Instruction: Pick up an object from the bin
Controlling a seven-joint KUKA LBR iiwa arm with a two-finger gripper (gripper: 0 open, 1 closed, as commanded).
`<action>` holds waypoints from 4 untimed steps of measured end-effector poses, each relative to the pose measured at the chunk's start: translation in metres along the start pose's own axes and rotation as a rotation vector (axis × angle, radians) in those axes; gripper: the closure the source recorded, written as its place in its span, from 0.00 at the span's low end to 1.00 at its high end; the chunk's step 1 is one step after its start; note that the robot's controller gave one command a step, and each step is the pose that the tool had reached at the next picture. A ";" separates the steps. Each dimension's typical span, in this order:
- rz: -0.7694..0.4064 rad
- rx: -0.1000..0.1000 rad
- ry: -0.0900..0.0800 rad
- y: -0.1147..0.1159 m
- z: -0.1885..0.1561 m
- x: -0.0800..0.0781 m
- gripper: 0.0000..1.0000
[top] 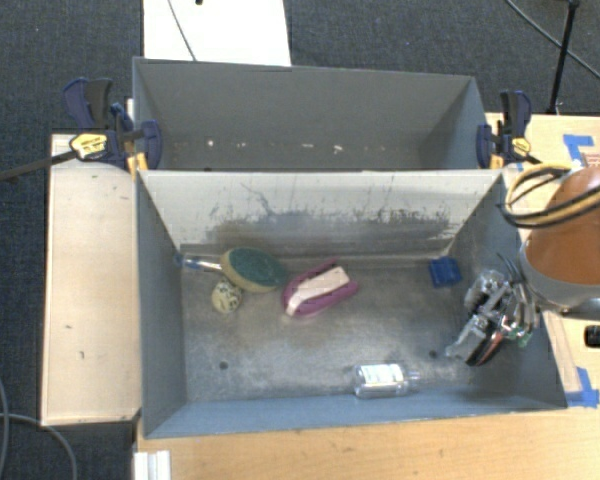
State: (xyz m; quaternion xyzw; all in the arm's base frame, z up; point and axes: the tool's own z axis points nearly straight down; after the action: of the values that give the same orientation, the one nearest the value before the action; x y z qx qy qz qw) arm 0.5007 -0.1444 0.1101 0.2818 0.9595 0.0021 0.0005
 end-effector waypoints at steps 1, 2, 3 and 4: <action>-0.004 0.003 0.000 -0.001 0.001 -0.001 1.00; 0.229 0.003 0.000 -0.004 0.040 0.001 1.00; 0.424 0.003 0.000 0.029 0.040 0.045 1.00; 0.151 0.002 -0.005 0.059 -0.049 0.032 1.00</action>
Offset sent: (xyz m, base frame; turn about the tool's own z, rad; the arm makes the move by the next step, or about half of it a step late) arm 0.0000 0.0000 0.0000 0.0000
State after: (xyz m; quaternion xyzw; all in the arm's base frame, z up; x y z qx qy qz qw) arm 0.5051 -0.0777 0.1591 0.3532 0.9356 0.0007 0.0025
